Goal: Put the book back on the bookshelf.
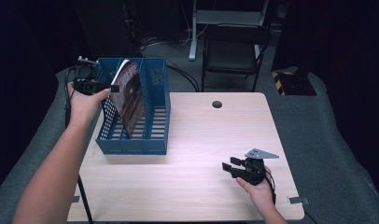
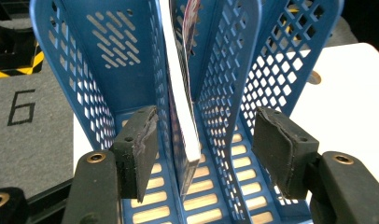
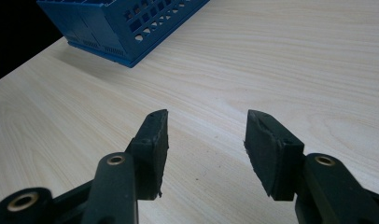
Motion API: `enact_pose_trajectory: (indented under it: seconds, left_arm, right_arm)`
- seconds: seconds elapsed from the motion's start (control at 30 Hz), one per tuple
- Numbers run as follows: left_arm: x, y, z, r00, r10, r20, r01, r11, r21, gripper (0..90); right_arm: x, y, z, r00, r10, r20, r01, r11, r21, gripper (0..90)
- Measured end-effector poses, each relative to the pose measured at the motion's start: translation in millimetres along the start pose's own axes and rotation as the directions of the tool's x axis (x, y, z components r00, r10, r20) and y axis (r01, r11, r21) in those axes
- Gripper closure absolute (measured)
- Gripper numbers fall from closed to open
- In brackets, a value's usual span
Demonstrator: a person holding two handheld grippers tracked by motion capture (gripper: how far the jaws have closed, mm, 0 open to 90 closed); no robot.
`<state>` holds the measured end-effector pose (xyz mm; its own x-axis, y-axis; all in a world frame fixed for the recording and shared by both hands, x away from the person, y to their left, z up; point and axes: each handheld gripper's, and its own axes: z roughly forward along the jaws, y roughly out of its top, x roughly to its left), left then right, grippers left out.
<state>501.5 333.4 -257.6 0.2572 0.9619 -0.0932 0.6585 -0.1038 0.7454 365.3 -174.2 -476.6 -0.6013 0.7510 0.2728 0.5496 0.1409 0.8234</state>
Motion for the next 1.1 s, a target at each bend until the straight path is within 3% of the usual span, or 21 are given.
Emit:
enact_pose_trajectory:
  seconds: [0.17,0.37,0.5,0.57,0.7,0.8,0.83,0.9,0.93,0.97,1.03,1.1]
  left_arm:
    - [-0.4,1.0,-16.3,0.9994,0.015,0.030,-0.015,0.9998,-0.009,40.7]
    - [-7.1,-3.1,-33.3,0.9958,0.060,0.070,-0.059,0.9982,-0.012,40.7]
    - [-13.5,-8.3,-39.4,0.9909,0.087,0.102,-0.087,0.9962,-0.007,40.7]
    - [-17.5,-12.4,-40.9,0.9845,0.115,0.132,-0.116,0.9933,-0.004,40.7]
    - [-29.3,-21.3,-41.0,0.9783,0.124,0.166,-0.126,0.9921,-0.002,40.7]
    - [-39.9,-28.7,-40.6,0.9680,0.150,0.201,-0.154,0.9881,0.002,40.7]
    - [-42.4,-30.8,-40.3,0.9613,0.179,0.209,-0.184,0.9830,0.001,40.7]
    - [-49.9,-36.2,-39.2,0.9516,0.199,0.234,-0.203,0.9791,-0.004,40.6]
    - [-52.8,-37.8,-39.6,0.9434,0.216,0.252,-0.227,0.9738,0.017,40.6]
    - [-57.3,-41.1,-38.4,0.9411,0.225,0.252,-0.235,0.9719,0.010,40.6]
    - [-64.8,-45.8,-38.0,0.9284,0.247,0.278,-0.263,0.9647,0.020,40.6]
    - [-72.7,-51.2,-37.2,0.9199,0.262,0.292,-0.277,0.9609,0.010,40.6]
  right_arm:
    - [-0.2,0.3,0.9,1.0000,-0.004,-0.003,0.004,1.000,0.004,49.0]
    - [0.3,0.4,0.1,1.0000,0.009,0.001,-0.009,1.000,0.003,49.0]
    - [-0.2,0.8,1.3,1.0000,-0.003,-0.002,0.003,1.000,0.000,49.0]
    - [0.5,0.9,1.4,1.0000,-0.004,-0.003,0.004,1.000,0.001,49.0]
    - [0.0,0.8,1.0,1.0000,-0.007,0.001,0.007,1.000,0.000,49.0]
    - [0.1,0.9,1.4,1.0000,-0.003,-0.002,0.003,1.000,0.001,48.9]
    - [0.2,1.0,1.7,1.0000,0.000,-0.001,0.000,1.000,0.002,48.9]
    - [0.4,1.1,2.0,1.0000,-0.003,0.001,0.003,1.000,0.003,48.9]
    - [0.5,1.1,1.9,1.0000,-0.004,-0.001,0.004,1.000,0.006,48.9]
    - [0.8,1.0,2.1,1.0000,-0.005,-0.001,0.005,1.000,0.006,48.9]
    - [1.4,1.0,2.2,1.0000,-0.003,0.001,0.003,1.000,0.003,48.9]
    - [1.3,1.4,2.3,1.0000,-0.010,0.002,0.010,1.000,0.002,48.9]
